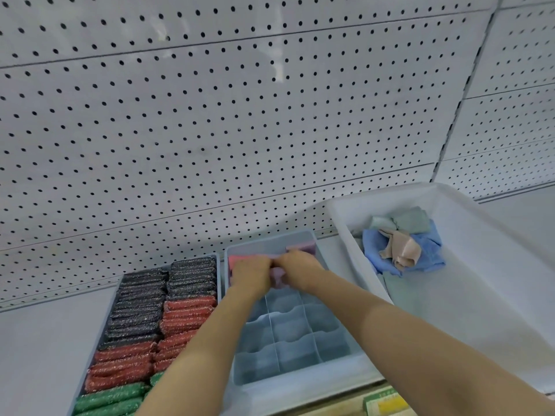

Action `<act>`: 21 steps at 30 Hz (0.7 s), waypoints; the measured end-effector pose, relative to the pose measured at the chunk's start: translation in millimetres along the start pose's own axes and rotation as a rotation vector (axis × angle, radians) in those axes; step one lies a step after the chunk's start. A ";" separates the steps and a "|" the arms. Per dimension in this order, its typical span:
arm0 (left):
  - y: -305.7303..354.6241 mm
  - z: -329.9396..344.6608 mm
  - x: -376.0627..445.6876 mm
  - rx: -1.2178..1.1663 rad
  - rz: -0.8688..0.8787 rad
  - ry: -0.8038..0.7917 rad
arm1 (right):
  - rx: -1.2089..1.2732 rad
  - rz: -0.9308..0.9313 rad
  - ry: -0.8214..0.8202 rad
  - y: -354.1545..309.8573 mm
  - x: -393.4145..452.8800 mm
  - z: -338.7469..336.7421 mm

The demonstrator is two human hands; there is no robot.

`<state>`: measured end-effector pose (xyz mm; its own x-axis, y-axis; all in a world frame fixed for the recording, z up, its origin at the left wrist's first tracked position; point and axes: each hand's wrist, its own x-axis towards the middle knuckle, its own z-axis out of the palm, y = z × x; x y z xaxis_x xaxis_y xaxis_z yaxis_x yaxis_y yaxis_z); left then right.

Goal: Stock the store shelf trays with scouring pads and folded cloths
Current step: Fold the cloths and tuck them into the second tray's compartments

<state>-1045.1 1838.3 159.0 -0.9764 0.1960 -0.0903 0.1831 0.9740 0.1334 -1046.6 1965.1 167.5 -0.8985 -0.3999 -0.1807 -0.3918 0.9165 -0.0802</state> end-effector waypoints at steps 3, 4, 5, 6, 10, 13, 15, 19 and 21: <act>1.7 -11.4 -3.5 -0.015 0.035 -0.040 | 0.116 0.050 -0.053 0.9 -6.7 -15.6; 2.9 -15.4 -4.6 -0.035 0.028 -0.049 | 0.125 0.059 -0.038 2.1 -10.3 -19.0; 4.4 -20.0 -5.4 -0.040 0.022 -0.046 | 0.121 0.061 -0.008 4.6 -14.0 -20.1; 5.9 -24.3 -5.2 -0.021 0.026 -0.025 | 0.108 0.058 0.029 7.3 -18.7 -21.5; 27.0 -46.8 1.2 -0.038 0.060 0.102 | 0.073 0.072 0.247 28.4 -44.2 -36.2; 63.4 -61.9 8.9 -0.029 0.111 0.191 | 0.080 0.149 0.407 59.6 -72.4 -49.0; 91.9 -66.3 15.7 -0.045 0.154 0.218 | 0.053 0.211 0.465 83.8 -92.1 -55.6; 152.7 -64.4 26.0 -0.070 0.249 0.232 | 0.029 0.340 0.519 129.9 -126.3 -61.9; 180.3 -59.4 30.1 -0.050 0.288 0.203 | 0.016 0.400 0.517 149.0 -142.4 -61.8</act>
<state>-1048.3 2013.1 238.9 -0.8891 0.4307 0.1551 0.4537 0.8740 0.1738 -989.3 2158.7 241.8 -0.9552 0.0279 0.2947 -0.0080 0.9928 -0.1198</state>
